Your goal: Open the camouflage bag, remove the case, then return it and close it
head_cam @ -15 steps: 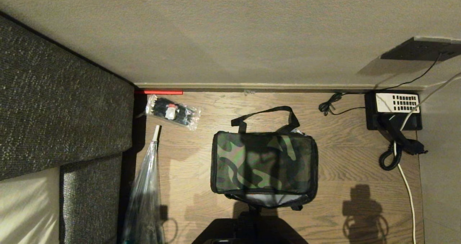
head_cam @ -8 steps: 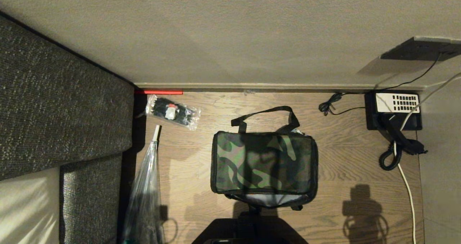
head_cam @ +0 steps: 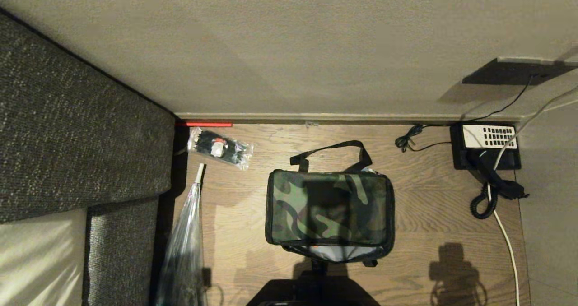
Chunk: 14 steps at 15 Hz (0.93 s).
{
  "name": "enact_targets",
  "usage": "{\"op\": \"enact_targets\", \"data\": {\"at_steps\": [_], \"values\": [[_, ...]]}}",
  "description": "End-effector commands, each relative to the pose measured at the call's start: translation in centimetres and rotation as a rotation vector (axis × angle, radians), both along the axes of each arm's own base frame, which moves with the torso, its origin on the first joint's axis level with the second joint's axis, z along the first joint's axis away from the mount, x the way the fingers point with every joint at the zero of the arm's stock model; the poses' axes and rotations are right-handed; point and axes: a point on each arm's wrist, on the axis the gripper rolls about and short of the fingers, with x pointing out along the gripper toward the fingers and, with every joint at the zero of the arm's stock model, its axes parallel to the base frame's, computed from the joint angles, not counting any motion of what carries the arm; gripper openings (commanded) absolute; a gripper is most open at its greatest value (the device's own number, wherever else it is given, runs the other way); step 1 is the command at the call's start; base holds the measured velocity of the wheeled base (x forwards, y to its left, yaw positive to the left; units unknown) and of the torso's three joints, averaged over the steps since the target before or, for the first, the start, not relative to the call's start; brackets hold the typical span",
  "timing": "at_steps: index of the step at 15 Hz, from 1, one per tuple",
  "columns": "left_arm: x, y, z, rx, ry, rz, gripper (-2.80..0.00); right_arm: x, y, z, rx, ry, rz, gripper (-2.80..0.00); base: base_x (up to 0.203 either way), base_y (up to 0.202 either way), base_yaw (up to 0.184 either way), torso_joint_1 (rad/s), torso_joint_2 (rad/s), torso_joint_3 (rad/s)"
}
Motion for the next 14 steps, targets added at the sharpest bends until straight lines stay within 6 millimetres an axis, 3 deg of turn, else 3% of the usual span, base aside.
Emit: {"op": "enact_targets", "data": {"at_steps": [1,14], "values": [[0.0,0.0,-0.01,0.001,0.0,0.0,-2.8,0.04,0.0,0.01,-0.001,0.005,0.0,-2.8,0.0,0.0,0.0,0.005,0.0,0.194],[0.0,0.0,-0.01,-0.002,0.0,0.0,-2.8,0.04,0.0,-0.01,-0.005,0.003,0.0,-2.8,0.0,0.0,0.0,0.001,0.0,0.202]]}}
